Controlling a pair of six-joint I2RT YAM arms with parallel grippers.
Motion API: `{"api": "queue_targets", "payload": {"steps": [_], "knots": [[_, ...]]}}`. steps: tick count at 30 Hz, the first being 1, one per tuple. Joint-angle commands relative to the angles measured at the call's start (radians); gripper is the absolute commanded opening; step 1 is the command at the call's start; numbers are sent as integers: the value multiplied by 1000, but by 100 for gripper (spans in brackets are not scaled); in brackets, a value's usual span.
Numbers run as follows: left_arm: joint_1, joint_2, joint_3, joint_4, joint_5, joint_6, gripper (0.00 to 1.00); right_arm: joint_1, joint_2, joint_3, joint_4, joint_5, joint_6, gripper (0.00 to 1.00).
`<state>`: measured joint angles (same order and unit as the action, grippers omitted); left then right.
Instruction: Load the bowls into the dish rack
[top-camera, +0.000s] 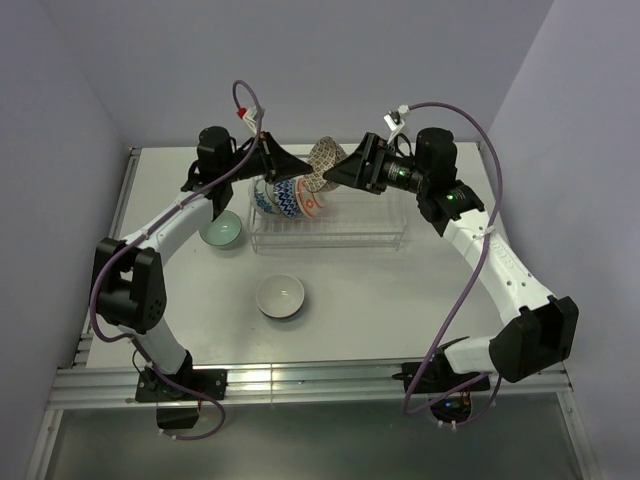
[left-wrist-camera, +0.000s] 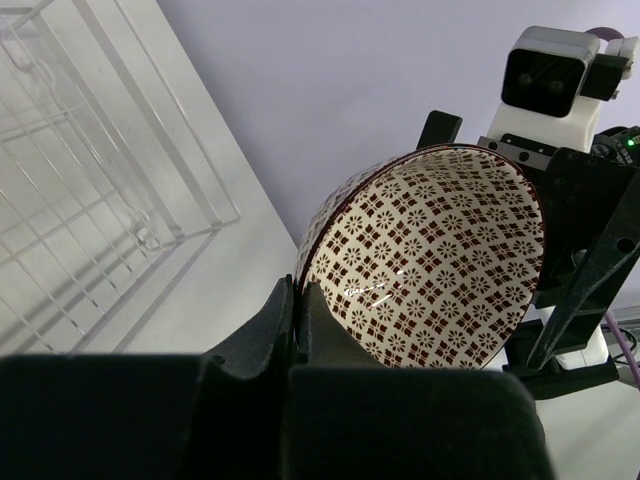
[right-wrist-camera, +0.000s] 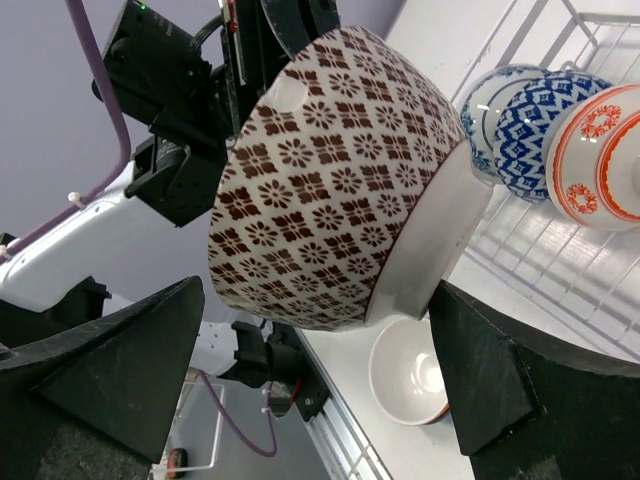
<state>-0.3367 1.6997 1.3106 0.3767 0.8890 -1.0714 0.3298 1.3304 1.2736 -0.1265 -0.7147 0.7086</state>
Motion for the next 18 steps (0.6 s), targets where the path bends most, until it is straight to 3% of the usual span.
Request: {"api": "queue_targets", "payload": {"steps": [1, 4, 9, 15, 16, 18], "knots": [[-12, -34, 0, 87, 8, -27, 0, 9, -8, 43, 36, 18, -17, 100], [-15, -34, -13, 99, 5, -35, 0, 9, -20, 26, 50, 30, -15, 99], [-16, -37, -22, 94, -4, -32, 0, 9, -23, 18, 60, 24, -12, 83], [-16, -37, -19, 76, -4, -10, 0, 9, -13, 18, 77, 17, 0, 49], [-16, -37, -19, 71, -7, -6, 1, 8, -11, 18, 79, 14, 0, 39], [-16, -37, -20, 50, -9, 7, 7, 6, -8, 21, 80, 12, -3, 28]]}}
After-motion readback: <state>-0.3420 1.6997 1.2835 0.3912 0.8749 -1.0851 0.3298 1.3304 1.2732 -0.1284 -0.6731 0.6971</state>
